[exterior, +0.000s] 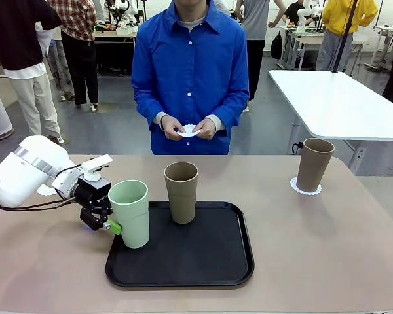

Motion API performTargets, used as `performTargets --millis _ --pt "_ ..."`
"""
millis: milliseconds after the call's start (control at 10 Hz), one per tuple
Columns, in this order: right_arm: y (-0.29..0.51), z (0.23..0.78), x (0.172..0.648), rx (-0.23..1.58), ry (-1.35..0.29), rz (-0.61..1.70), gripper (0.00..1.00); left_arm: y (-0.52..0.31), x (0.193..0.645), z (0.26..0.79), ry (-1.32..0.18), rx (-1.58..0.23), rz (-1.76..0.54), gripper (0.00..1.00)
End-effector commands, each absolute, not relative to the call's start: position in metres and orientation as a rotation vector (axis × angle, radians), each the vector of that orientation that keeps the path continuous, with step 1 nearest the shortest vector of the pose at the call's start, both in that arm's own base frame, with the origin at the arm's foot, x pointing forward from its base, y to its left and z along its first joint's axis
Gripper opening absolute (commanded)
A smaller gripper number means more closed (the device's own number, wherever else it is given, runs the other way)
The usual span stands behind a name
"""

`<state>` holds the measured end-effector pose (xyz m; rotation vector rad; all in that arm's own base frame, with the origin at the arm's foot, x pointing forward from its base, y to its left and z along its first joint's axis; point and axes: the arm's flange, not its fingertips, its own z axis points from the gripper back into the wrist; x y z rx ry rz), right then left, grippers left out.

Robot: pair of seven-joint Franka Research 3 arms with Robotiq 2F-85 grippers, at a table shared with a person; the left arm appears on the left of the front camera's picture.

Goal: Place coasters on the table and set cups on them.
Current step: Take one Reusable plastic cup from the Flat Tray and place it on a coaster set by the human.

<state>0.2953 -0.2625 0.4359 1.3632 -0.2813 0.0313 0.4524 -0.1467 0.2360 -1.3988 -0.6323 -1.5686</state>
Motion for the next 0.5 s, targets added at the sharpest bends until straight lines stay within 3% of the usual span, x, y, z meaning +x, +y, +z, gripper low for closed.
performTargets --millis 0,400 --pt "-0.2621 0.4363 0.2932 1.369 -0.271 0.026 1.0 -0.1502 0.4537 0.2378 -0.618 -1.427 -1.619 1.0" --pt "-0.2621 0.4363 0.2932 1.369 -0.271 0.026 1.0 -0.1506 0.4524 0.2368 -0.633 -1.461 -1.692 1.0"
